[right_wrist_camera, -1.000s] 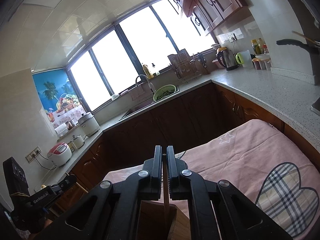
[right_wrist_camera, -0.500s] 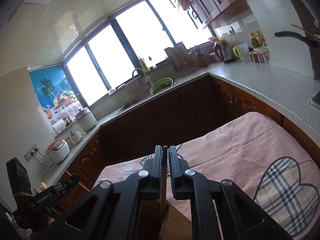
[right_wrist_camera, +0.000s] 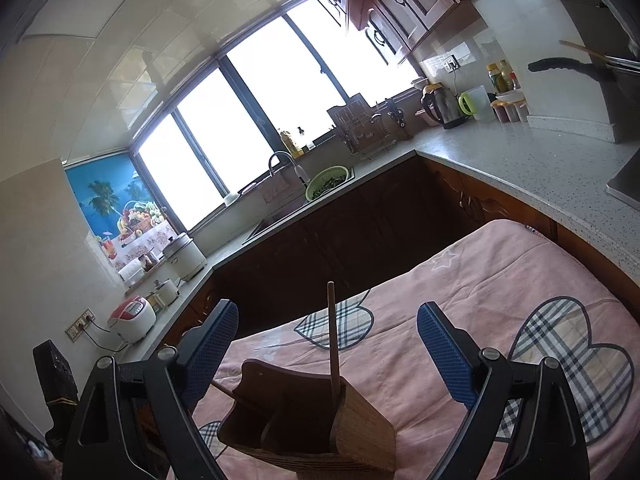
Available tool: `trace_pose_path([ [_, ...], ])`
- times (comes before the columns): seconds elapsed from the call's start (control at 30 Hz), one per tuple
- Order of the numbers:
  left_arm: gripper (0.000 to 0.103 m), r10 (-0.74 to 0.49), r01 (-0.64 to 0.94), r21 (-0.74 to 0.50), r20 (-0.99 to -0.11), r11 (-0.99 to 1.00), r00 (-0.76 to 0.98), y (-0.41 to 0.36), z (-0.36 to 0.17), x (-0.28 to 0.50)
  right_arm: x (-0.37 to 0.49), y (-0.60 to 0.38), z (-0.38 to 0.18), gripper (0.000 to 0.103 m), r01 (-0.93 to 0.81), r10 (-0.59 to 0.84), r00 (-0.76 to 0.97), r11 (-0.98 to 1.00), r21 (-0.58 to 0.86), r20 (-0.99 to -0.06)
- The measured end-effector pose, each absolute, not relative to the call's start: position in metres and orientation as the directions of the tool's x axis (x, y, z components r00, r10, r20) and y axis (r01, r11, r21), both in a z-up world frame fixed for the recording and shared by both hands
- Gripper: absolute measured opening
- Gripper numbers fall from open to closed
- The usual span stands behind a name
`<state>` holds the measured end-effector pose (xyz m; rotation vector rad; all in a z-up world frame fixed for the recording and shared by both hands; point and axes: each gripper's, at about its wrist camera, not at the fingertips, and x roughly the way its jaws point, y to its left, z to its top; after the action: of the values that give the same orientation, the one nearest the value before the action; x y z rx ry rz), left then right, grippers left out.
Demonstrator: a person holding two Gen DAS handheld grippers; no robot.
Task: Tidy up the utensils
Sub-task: 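Lower the chopsticks into the holder slots and open both tools, then move both open tools back down toward the remaining chopsticks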
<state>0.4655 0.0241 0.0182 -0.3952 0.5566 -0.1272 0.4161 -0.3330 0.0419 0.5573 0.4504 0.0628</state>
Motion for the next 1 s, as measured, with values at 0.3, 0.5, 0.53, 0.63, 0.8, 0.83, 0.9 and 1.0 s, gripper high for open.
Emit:
trace_pose_path([
  [0.3, 0.086, -0.207, -0.025, -0.400, -0.526, 0.916, 0.825, 0.040, 0.019, 0.384, 0.363, -0.316, 0.041, 0.094, 0.037, 0.206, 0.880, 0.868, 0.495, -0.427],
  [0.5, 0.086, -0.209, -0.047, -0.405, -0.565, 0.913, 0.798, 0.050, 0.013, 0.333, 0.324, -0.297, 0.037, 0.095, 0.016, 0.217, 0.862, 0.892, 0.452, -0.458],
  [0.53, 0.086, -0.210, -0.051, -0.407, -0.571, 0.912, 0.793, 0.052, 0.012, 0.325, 0.318, -0.294, 0.036, 0.095, 0.012, 0.218, 0.859, 0.896, 0.444, -0.463],
  [0.63, 0.086, -0.212, -0.063, -0.409, -0.592, 0.910, 0.778, 0.059, 0.008, 0.305, 0.302, -0.288, 0.034, 0.095, 0.005, 0.220, 0.847, 0.907, 0.422, -0.484],
  [0.8, 0.086, -0.208, -0.079, -0.402, -0.621, 0.912, 0.755, 0.062, 0.008, 0.282, 0.277, -0.277, 0.026, 0.095, -0.004, 0.224, 0.829, 0.919, 0.395, -0.513],
  [0.83, 0.086, -0.207, -0.081, -0.399, -0.627, 0.914, 0.751, 0.062, 0.008, 0.278, 0.272, -0.275, 0.024, 0.095, -0.005, 0.224, 0.824, 0.921, 0.389, -0.520],
  [0.9, 0.086, -0.202, -0.085, -0.389, -0.640, 0.917, 0.741, 0.062, 0.007, 0.273, 0.265, -0.272, 0.019, 0.095, -0.007, 0.226, 0.815, 0.924, 0.382, -0.534],
  [1.0, 0.086, -0.196, -0.091, -0.377, -0.655, 0.922, 0.730, 0.064, 0.005, 0.264, 0.256, -0.270, 0.012, 0.095, -0.004, 0.231, 0.802, 0.924, 0.383, -0.550],
])
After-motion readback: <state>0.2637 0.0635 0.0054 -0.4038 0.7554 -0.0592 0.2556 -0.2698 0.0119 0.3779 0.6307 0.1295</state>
